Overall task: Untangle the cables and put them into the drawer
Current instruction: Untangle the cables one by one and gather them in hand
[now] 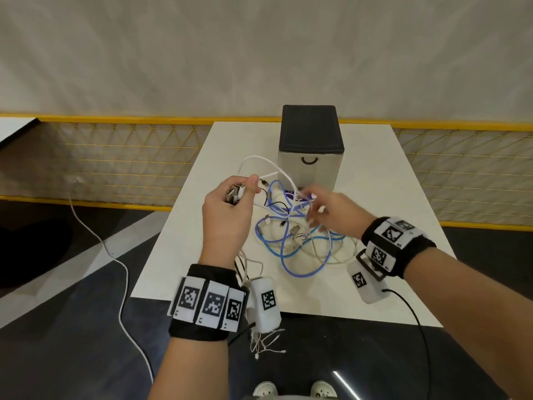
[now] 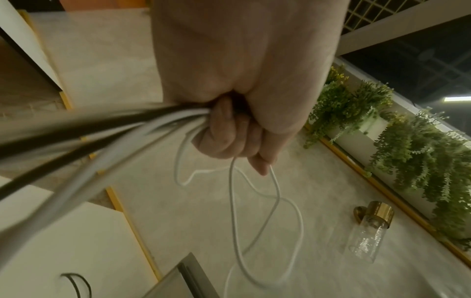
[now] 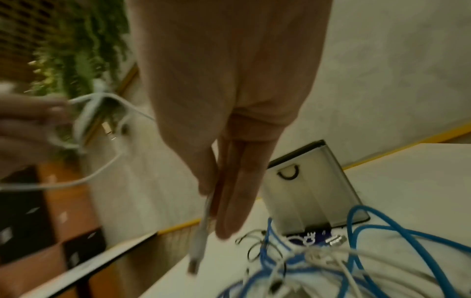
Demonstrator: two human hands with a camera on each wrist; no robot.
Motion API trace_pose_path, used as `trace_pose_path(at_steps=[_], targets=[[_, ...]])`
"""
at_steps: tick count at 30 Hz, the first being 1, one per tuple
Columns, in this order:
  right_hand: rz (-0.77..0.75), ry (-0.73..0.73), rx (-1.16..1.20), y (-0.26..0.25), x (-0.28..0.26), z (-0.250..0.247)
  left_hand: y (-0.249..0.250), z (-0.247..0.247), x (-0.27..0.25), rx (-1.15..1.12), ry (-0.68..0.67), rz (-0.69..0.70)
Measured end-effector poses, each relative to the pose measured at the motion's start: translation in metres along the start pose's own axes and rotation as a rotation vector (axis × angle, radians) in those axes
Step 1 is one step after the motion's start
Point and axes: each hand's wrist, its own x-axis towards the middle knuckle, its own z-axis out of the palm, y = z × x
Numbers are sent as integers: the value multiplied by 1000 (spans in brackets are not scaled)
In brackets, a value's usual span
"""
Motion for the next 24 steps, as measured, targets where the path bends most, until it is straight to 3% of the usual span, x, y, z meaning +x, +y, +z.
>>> trace_pose_path(at_steps=[3, 7, 11, 17, 19, 21, 24], targets=[[38, -286, -139, 6, -26, 32, -9, -8, -1, 103, -99, -46], [110, -522, -251, 22, -49, 76, -18, -11, -14, 136, -140, -84], [69, -698, -545, 30, -61, 89, -11, -14, -28, 102, -177, -61], [195, -643, -753, 7, -60, 35, 15, -27, -37, 3, -285, -39], [153, -547, -799, -8, -61, 16, 23, -30, -38, -11, -341, 4], [60, -424, -705, -27, -65, 4, 30, -29, -38, -18, -378, 47], [-110, -374, -323, -65, -74, 6, 40, -18, -36, -30, -394, 64]])
